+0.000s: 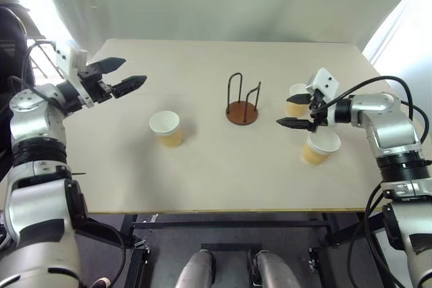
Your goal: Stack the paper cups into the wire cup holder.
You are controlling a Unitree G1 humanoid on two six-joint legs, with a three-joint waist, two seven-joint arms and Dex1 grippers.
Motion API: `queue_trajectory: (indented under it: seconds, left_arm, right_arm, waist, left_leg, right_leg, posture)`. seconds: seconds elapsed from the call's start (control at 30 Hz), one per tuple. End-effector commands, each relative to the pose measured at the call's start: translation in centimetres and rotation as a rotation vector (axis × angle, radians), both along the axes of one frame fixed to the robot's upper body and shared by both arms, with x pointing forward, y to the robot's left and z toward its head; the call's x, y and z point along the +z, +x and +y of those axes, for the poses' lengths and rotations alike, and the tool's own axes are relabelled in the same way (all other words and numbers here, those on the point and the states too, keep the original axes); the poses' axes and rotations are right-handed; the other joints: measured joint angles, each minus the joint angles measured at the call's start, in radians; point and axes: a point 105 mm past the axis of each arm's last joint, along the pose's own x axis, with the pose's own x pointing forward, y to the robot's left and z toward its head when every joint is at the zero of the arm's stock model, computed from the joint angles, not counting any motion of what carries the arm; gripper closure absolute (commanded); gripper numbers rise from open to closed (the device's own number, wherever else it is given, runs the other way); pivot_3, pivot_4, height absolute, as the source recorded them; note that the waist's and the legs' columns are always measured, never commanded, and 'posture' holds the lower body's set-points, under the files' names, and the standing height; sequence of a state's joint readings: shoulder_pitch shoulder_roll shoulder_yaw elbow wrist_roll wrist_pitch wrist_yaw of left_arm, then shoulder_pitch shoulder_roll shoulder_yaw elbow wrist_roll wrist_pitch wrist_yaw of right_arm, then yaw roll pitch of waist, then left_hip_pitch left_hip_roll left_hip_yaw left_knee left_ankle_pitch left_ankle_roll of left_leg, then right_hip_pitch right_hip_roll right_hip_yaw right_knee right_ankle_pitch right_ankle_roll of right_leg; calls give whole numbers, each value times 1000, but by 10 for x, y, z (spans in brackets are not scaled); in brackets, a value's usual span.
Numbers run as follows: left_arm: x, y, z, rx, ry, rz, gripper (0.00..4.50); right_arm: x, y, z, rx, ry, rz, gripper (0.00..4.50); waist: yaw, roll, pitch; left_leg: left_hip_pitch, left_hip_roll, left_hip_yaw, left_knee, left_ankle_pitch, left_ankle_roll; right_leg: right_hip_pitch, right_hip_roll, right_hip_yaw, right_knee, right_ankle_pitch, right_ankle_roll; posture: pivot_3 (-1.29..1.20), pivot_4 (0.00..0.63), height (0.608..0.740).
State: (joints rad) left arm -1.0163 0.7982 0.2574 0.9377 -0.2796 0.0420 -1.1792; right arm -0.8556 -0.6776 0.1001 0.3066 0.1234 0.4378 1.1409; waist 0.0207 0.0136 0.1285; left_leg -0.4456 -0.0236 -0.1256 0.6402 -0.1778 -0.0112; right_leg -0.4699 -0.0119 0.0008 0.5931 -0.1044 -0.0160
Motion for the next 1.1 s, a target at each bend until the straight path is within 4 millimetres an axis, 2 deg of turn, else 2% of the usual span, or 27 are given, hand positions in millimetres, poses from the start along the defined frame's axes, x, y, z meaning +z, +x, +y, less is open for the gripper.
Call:
queue_trajectory:
  seconds: [0.03, 0.63, 0.97, 1.1]
  left_arm:
    - [16, -4, 4, 26, 18, -67, 0]
    - [12, -11, 17, 82, 9, -81, 0]
    - [14, -8, 13, 75, -6, -88, 0]
    - [13, -4, 11, 75, -7, -79, 0]
  right_arm:
    - [16, 0, 5, 30, 6, -62, 500]
    - [11, 3, 4, 50, -10, -67, 500]
    - [13, -5, 13, 67, 54, -14, 500]
    - [8, -11, 15, 55, 63, 25, 500]
  waist:
    - [0, 0, 0]
    - [0, 0, 0]
    - [0, 0, 0]
    - [3, 0, 0]
  left_leg:
    - [0, 0, 0, 0, 0, 0]
    - [0, 0, 0, 0, 0, 0]
    - [0, 0, 0, 0, 0, 0]
    - [0, 0, 0, 0, 0, -1]
  right_leg:
    - [0, 0, 0, 0, 0, 0]
    - [0, 0, 0, 0, 0, 0]
    - [0, 0, 0, 0, 0, 0]
    - [0, 0, 0, 0, 0, 0]
  posture:
    - [0, 150, 740]
    - [0, 150, 740]
    - [0, 150, 740]
    - [0, 150, 740]
